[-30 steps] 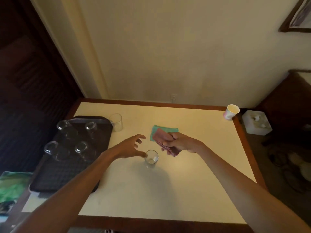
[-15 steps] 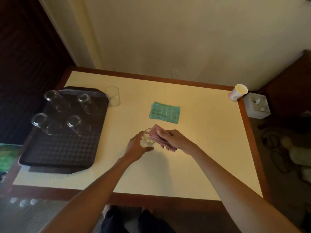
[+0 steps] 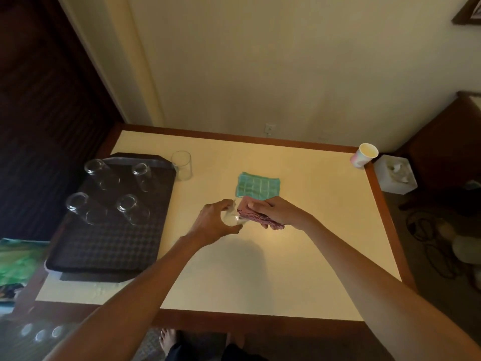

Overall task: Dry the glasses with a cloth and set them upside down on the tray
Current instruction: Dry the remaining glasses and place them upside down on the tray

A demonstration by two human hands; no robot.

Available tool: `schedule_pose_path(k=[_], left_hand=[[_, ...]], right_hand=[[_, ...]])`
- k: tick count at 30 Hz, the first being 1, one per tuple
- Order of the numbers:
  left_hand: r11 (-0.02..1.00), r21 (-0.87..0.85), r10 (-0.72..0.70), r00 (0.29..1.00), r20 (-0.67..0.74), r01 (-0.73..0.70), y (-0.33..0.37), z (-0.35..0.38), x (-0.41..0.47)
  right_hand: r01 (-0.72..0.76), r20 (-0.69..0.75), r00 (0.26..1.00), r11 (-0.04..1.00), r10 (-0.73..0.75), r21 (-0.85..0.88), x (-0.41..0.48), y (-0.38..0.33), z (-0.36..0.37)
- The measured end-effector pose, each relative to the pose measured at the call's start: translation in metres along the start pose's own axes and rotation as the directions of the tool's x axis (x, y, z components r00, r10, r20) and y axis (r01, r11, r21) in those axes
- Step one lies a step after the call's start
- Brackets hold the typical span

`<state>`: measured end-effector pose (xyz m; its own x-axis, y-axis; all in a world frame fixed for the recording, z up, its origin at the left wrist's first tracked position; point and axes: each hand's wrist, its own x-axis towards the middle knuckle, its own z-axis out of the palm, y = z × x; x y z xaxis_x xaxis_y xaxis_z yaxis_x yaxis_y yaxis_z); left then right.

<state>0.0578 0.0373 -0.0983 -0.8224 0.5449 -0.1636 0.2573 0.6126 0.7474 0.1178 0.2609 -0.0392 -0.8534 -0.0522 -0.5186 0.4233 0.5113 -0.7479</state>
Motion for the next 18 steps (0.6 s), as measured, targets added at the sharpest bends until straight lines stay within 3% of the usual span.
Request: schedule_pose_path(k=[4,7,13,15,18], left_hand=[[0.988,0.123,0.088,0.995,0.044,-0.093,0.037,-0.049,0.011],[0.977,0.158,0.134,0.988,0.079,-0.145,0.069,-0.082,0.018],[0.958,0.14,0.248,0.968,0.034,-0.25,0.112,-0.121,0.032],[0.975,0.052,0.215,0.976,0.031,-0.216,0.116,-0.133,0.038],[0.939,-0.343,0.037,0.981,0.19,0.032,0.126,-0.147,0.038]], right_hand=[[0.033,0.039,0.999,0.978,-0.025,-0.206,-0.008,-0.034,-0.025],[0.1,0.043,0.995,0.983,-0.095,-0.156,-0.012,-0.056,-0.042],[0.129,-0.196,0.966,0.973,-0.167,-0.192,-0.007,-0.074,-0.064],[0.2,-0.227,0.947,0.97,-0.228,-0.14,-0.012,-0.084,-0.07],[0.279,-0.208,0.933,0.955,-0.294,-0.096,-0.016,-0.091,-0.078]])
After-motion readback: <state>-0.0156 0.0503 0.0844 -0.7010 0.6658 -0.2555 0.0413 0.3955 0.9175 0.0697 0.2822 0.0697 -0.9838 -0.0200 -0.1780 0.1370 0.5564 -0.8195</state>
